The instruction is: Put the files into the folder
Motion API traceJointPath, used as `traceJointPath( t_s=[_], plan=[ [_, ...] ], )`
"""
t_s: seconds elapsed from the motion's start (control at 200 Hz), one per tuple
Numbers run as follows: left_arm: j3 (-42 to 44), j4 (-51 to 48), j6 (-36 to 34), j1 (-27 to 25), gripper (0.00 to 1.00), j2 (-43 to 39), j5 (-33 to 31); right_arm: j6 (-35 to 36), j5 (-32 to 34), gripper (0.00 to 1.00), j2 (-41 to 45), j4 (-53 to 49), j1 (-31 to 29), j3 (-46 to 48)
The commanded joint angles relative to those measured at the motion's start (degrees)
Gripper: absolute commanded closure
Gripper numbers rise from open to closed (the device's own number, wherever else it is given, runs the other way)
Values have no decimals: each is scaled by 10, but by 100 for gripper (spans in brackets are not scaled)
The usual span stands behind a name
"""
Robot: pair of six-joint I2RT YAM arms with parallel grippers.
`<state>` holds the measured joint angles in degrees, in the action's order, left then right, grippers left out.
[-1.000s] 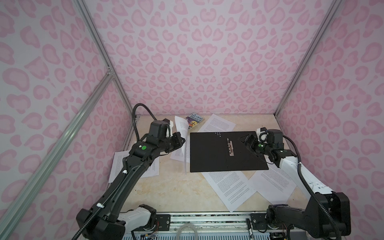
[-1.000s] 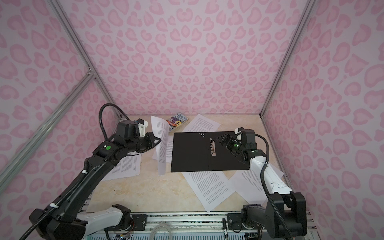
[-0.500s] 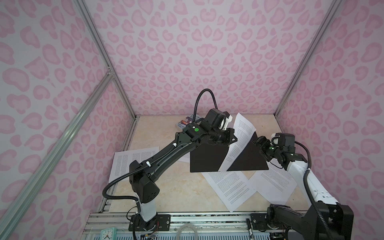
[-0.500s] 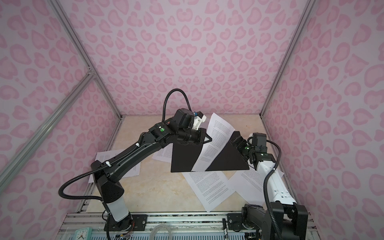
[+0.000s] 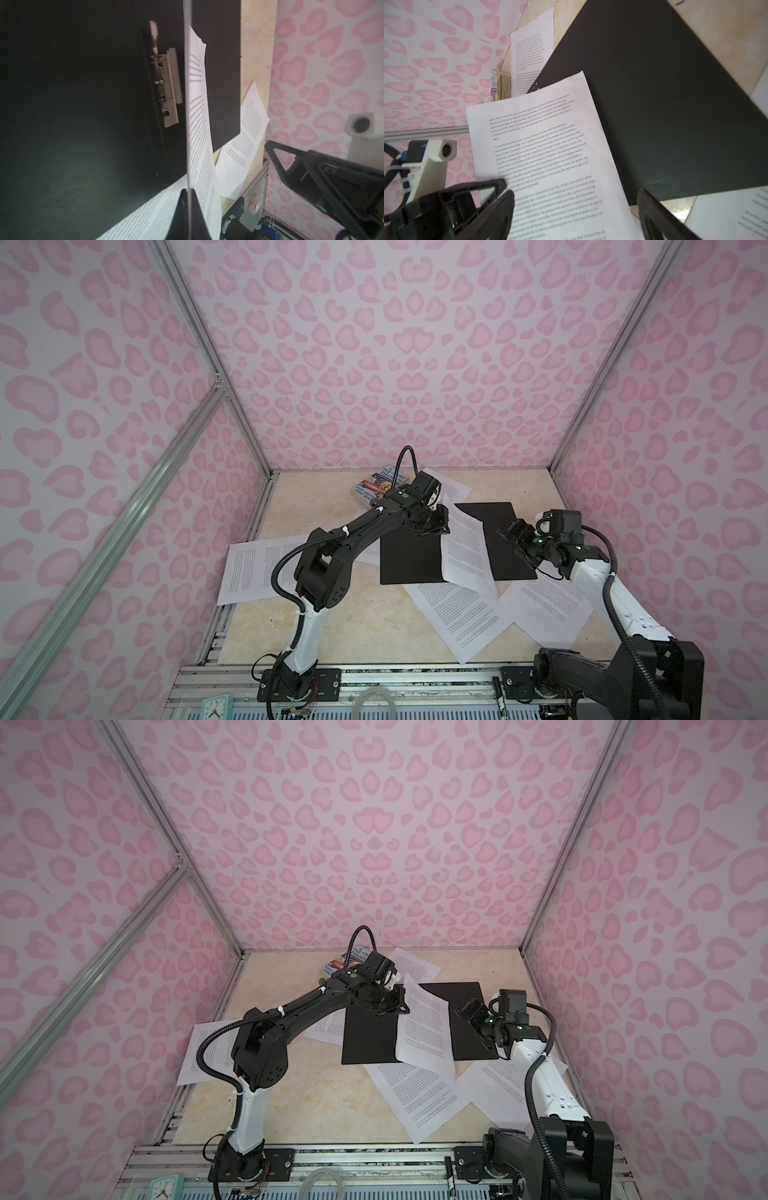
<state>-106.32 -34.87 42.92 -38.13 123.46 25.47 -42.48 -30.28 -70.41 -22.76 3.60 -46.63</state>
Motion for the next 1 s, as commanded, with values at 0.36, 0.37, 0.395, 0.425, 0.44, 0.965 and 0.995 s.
traceJointPath(
  t_s=[0.36, 0.37, 0.395, 0.425, 0.44, 0.965, 0.995],
  plan=[
    [-4, -45, -21, 43, 97, 84, -36, 72, -36, 11, -103, 30, -80, 43],
    [-3, -44, -19, 45, 96, 84, -36, 72, -37, 11, -105, 31, -81, 44],
    [0, -43, -16, 48, 96, 84, -34, 72, -39, 11, -109, 37, -84, 48],
    [2, -41, -16, 49, 97, 84, -34, 73, -43, 11, -115, 44, -87, 51],
    [2, -41, -17, 50, 96, 84, -35, 74, -46, 11, -117, 48, -88, 52],
    [7, -32, -9, 57, 97, 101, 1, 80, -84, 18, -168, 129, -128, 88],
    [11, -28, -5, 58, 97, 101, 6, 79, -86, 20, -171, 134, -129, 88]
  ],
)
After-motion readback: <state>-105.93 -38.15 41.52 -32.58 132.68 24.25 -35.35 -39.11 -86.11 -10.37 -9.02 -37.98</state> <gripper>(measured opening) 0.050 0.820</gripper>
